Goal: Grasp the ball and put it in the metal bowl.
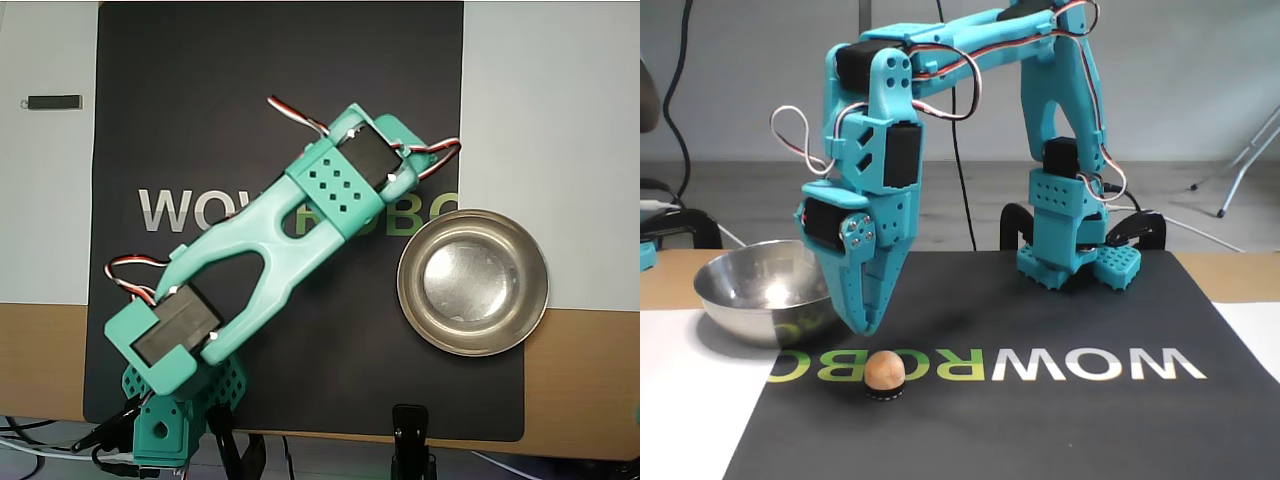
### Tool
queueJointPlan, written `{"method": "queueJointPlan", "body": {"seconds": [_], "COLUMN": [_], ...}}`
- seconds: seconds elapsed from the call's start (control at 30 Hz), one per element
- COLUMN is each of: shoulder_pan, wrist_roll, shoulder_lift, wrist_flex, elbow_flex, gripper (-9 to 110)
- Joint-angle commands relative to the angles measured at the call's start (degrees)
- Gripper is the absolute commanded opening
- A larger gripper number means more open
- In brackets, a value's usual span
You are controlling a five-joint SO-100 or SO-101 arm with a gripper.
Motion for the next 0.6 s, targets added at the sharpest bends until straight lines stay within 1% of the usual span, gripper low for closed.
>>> {"method": "queueJointPlan", "body": {"seconds": [0.0, 0.33, 0.57], "shoulder_pan": [-0.62, -1.93, -2.9], "wrist_roll": [0.18, 0.18, 0.18], "shoulder_lift": [1.23, 3.52, 5.36], "wrist_flex": [0.0, -0.44, -0.44], "elbow_flex": [0.09, 4.57, 4.75], "gripper": [0, 0, 1]}}
